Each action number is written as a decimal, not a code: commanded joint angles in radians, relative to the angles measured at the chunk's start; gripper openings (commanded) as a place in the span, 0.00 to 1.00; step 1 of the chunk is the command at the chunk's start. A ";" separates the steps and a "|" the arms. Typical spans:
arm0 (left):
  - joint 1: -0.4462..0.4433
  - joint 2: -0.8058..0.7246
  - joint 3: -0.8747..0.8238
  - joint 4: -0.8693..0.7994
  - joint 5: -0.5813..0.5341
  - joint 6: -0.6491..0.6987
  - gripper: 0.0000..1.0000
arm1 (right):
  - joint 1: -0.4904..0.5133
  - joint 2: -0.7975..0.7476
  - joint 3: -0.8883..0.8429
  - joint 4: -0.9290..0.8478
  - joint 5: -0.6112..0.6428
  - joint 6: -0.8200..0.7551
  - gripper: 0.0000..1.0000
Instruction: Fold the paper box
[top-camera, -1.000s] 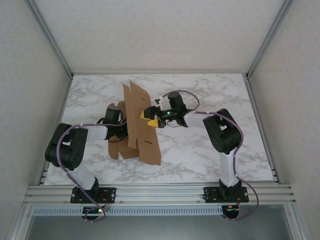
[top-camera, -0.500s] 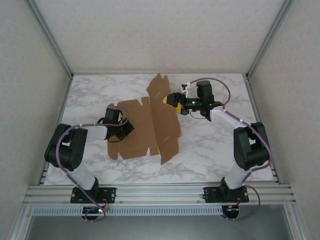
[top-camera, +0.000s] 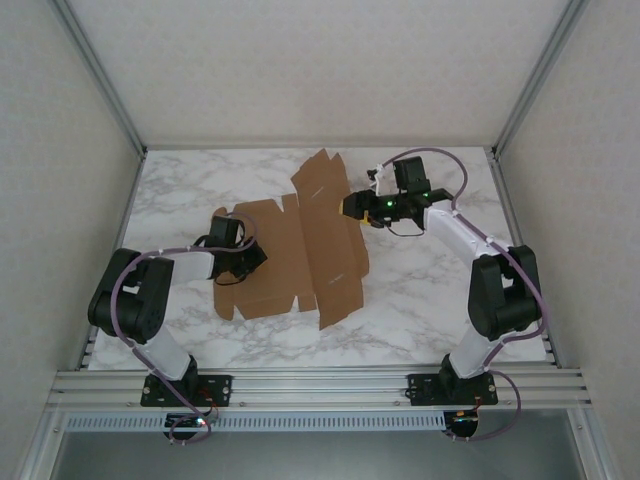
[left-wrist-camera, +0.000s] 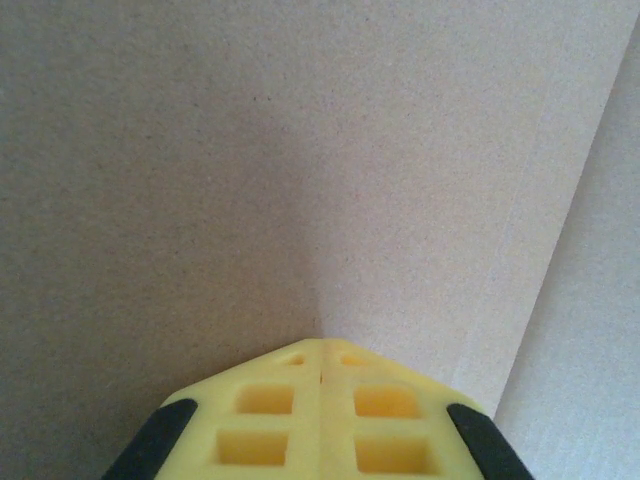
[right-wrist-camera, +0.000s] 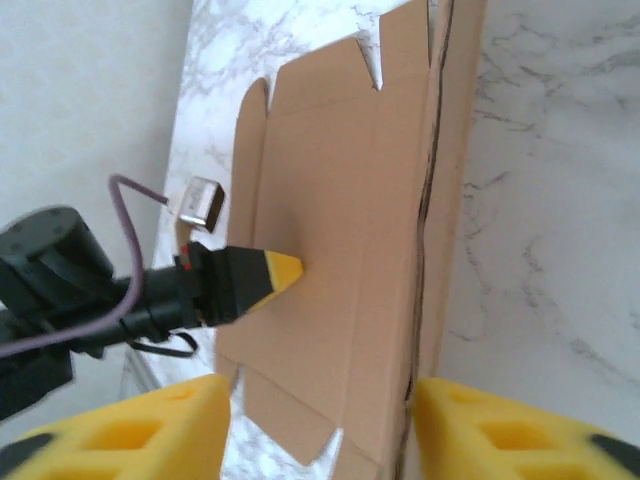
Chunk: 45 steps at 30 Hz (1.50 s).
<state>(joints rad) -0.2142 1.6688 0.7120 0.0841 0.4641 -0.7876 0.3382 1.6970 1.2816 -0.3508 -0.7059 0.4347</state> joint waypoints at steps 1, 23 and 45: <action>0.003 -0.015 0.004 -0.068 -0.044 0.021 0.00 | -0.005 0.038 0.049 -0.082 0.048 -0.056 0.42; -0.002 -0.016 -0.003 -0.053 -0.043 0.007 0.00 | 0.331 0.300 0.459 -0.597 1.158 -0.316 0.13; -0.003 -0.023 -0.014 -0.049 -0.042 -0.004 0.00 | 0.527 0.554 0.708 -0.741 1.534 -0.274 0.15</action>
<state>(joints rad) -0.2142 1.6600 0.7120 0.0731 0.4404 -0.7853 0.8490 2.2868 1.9694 -1.0889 0.8837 0.1452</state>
